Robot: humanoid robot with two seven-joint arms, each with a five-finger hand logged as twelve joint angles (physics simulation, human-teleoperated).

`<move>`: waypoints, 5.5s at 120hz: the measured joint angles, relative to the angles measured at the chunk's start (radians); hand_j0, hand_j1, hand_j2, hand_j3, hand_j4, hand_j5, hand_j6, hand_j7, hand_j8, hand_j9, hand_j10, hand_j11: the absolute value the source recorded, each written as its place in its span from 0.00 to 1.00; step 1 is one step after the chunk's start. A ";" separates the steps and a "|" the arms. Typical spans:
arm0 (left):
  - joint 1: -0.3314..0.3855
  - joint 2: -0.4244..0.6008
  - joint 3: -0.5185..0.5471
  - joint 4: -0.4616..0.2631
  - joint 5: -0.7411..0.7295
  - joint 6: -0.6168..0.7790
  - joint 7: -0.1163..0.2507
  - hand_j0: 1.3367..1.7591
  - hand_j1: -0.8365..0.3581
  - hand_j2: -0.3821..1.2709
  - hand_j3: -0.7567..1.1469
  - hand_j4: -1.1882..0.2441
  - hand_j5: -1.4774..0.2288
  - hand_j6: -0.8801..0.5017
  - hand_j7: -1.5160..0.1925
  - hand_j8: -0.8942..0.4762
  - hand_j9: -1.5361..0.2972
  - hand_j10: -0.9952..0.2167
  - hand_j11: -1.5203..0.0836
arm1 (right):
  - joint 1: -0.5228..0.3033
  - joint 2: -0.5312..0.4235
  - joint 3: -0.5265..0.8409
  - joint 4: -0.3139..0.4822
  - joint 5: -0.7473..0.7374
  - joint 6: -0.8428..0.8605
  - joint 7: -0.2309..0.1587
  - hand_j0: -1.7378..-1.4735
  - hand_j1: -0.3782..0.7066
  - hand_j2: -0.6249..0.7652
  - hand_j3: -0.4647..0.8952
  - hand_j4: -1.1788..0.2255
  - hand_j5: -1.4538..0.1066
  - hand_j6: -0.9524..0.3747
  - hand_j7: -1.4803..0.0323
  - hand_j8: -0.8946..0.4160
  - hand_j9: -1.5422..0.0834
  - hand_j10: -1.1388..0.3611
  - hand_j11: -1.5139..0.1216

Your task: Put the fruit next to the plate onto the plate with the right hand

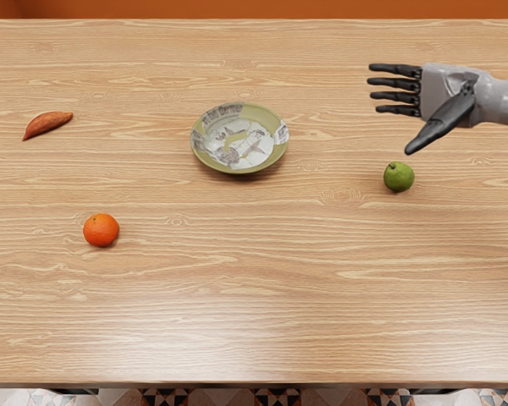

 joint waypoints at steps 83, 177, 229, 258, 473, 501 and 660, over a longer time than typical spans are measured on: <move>0.000 0.000 0.000 0.000 0.000 0.000 0.000 0.76 0.97 0.23 0.40 0.82 0.85 0.62 0.87 0.64 0.82 0.80 0.93 | -0.015 0.107 -0.023 0.016 -0.516 -0.331 0.006 0.30 0.03 0.45 0.34 0.84 0.93 0.72 0.98 0.68 0.95 0.76 0.93; 0.000 0.000 0.000 0.000 0.000 0.000 0.000 0.76 0.97 0.23 0.40 0.82 0.85 0.62 0.87 0.64 0.82 0.80 0.93 | -0.059 0.169 -0.160 0.205 -0.692 -0.922 -0.235 0.30 0.18 0.43 0.34 0.74 0.82 0.61 0.86 0.58 0.84 0.67 0.82; 0.000 0.000 0.000 0.000 0.000 0.000 0.000 0.76 0.97 0.23 0.40 0.82 0.85 0.62 0.87 0.64 0.82 0.80 0.93 | -0.072 0.183 -0.214 0.252 -0.709 -1.009 -0.231 0.30 0.31 0.41 0.34 0.65 0.71 0.52 0.75 0.48 0.74 0.58 0.72; 0.000 0.000 0.000 0.000 0.000 0.000 0.000 0.76 0.97 0.23 0.40 0.81 0.85 0.62 0.87 0.64 0.82 0.80 0.93 | -0.068 0.190 -0.241 0.246 -0.711 -1.011 -0.230 0.30 0.35 0.41 0.34 0.63 0.69 0.50 0.73 0.46 0.72 0.57 0.70; 0.000 0.000 0.000 0.000 0.000 0.000 0.000 0.76 0.97 0.23 0.40 0.82 0.85 0.62 0.87 0.64 0.82 0.80 0.93 | -0.069 0.275 -0.304 0.110 -0.744 -0.994 -0.232 0.33 0.60 0.60 0.34 0.34 0.37 0.39 0.39 0.37 0.39 0.36 0.37; 0.000 0.000 0.000 0.000 0.000 0.000 0.000 0.76 0.97 0.23 0.40 0.82 0.85 0.62 0.87 0.64 0.82 0.80 0.93 | -0.062 0.273 -0.298 0.112 -0.736 -0.966 -0.231 0.34 0.60 0.60 0.34 0.39 0.27 0.43 0.32 0.42 0.31 0.39 0.28; 0.000 0.000 0.000 0.000 0.000 0.000 0.000 0.76 0.97 0.23 0.40 0.82 0.85 0.62 0.87 0.64 0.82 0.80 0.93 | 0.043 0.712 0.140 -0.186 -0.711 -0.596 -0.150 0.34 0.62 0.61 0.34 0.45 0.19 0.46 0.28 0.48 0.25 0.41 0.23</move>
